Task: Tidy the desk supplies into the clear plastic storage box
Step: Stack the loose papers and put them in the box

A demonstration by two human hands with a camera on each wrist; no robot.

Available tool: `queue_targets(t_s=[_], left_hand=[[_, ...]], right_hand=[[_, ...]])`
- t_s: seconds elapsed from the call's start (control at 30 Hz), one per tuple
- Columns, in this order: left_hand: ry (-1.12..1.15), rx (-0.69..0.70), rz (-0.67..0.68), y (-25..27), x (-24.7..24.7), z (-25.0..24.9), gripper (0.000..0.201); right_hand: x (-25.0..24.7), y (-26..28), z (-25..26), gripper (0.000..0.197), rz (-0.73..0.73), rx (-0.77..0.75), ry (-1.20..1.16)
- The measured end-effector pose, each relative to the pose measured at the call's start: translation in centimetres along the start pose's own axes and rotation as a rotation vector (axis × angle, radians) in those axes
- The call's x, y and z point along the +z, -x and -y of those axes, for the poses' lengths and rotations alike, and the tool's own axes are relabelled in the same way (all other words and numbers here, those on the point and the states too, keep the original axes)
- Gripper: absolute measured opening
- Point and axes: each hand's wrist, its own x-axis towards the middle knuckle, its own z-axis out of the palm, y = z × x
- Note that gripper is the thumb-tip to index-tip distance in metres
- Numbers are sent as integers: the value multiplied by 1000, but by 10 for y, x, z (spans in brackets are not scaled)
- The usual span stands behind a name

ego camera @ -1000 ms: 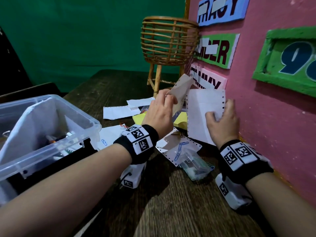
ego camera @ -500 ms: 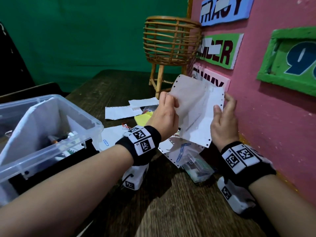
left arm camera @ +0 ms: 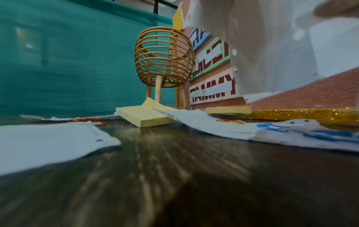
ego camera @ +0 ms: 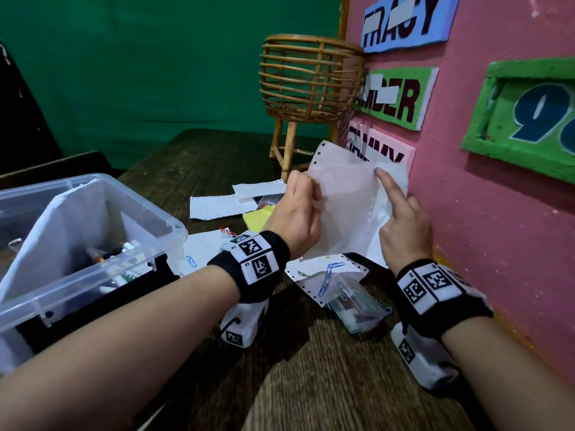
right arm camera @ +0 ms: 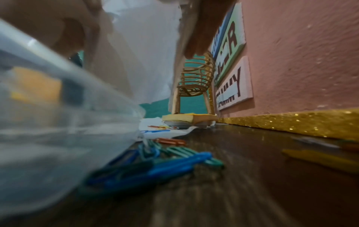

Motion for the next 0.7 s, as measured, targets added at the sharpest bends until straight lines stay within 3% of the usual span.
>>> queue_targets(t_s=[0.1,0.23,0.37,0.47,0.53,0.6,0.7], left_hand=[[-3,-46,9,-1,1,1,33],[-57,-143,60,-2,4,2,34],[-76,-180,98,-3,4,2,39],[-229,-240,188,-3,4,4,39],[-457,-372,286,-4,4,10,36],[-705,-573,480,-2,4,21,39],[-738,-835,706,2,7,33,52]], right_hand=[[10,0,-2,71,-75,-138,-156],[13,1,-2,50,-45,-225,-288],[11,3,0,34,61,-240,-301],[12,2,-2,26,75,-205,-234],[13,0,-4,24,35,-131,-179],[12,-1,-4,25,-15,-64,-111],[7,-2,-4,32,-19,-2,-4]])
